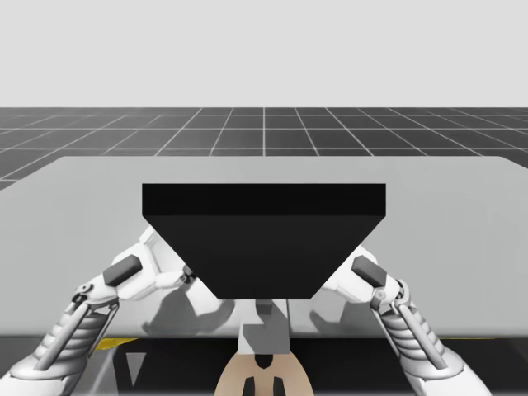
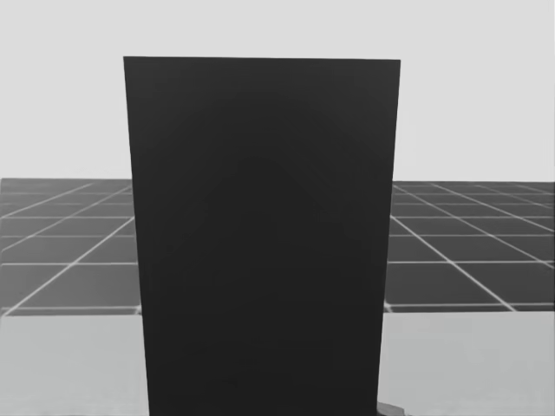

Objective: Reach around the screen and pick up the object behind it.

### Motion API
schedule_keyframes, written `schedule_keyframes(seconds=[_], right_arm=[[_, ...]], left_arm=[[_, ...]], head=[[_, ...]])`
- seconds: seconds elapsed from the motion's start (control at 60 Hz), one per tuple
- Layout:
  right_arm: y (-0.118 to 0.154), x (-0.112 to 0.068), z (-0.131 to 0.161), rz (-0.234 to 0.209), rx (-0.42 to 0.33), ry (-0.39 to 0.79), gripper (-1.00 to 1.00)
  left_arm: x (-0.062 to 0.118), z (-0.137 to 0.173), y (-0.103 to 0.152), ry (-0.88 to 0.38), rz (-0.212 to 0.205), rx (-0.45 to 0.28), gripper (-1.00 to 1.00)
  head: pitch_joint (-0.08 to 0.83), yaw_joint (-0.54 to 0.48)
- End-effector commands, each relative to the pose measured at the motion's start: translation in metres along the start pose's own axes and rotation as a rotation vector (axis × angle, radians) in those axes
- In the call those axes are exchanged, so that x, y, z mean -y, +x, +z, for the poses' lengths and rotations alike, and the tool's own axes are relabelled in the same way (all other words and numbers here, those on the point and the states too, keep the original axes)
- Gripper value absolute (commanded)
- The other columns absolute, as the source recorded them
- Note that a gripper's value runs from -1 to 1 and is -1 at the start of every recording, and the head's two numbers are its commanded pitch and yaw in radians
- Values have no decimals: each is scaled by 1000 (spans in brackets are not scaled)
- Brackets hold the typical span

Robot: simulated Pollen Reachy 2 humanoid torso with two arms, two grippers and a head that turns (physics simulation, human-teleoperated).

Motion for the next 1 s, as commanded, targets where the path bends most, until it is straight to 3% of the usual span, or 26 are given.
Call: schedule_keyframes(seconds=[0.017, 0.25, 0.3, 0.35, 0.417, 0.7, 0.867, 1.0], right_arm=[[-8, -5, 3, -35, -74, 45, -1000], [-23, 0, 9, -42, -154, 8, -1000], [-27, 1, 14, -22, -161, -19, -1000], [-31, 0, 19, -39, -171, -42, -1000], [-36, 0, 27, 13, -185, -93, -1000], [-48, 14, 48, 51, -232, -178, -1000], [-57, 37, 48, 36, -253, -188, -1000], [-65, 54, 40, -9, -239, -139, -1000]], left_arm=[[7, -1, -3, -84, 33, -55, -1000], [6, -3, -12, -89, 38, -115, -1000], [7, -4, -13, -90, 28, -121, -1000], [7, -5, -14, -92, 26, -122, -1000], [7, -5, -14, -92, 21, -124, -1000], [9, -6, -15, -90, 10, -128, -1000], [10, -7, -16, -93, 4, -132, -1000], [10, -7, -16, -97, 0, -126, -1000]], head=[[53, -32], [71, -40], [74, -48], [77, -53], [82, -57], [93, -72], [96, -82], [93, -86]])
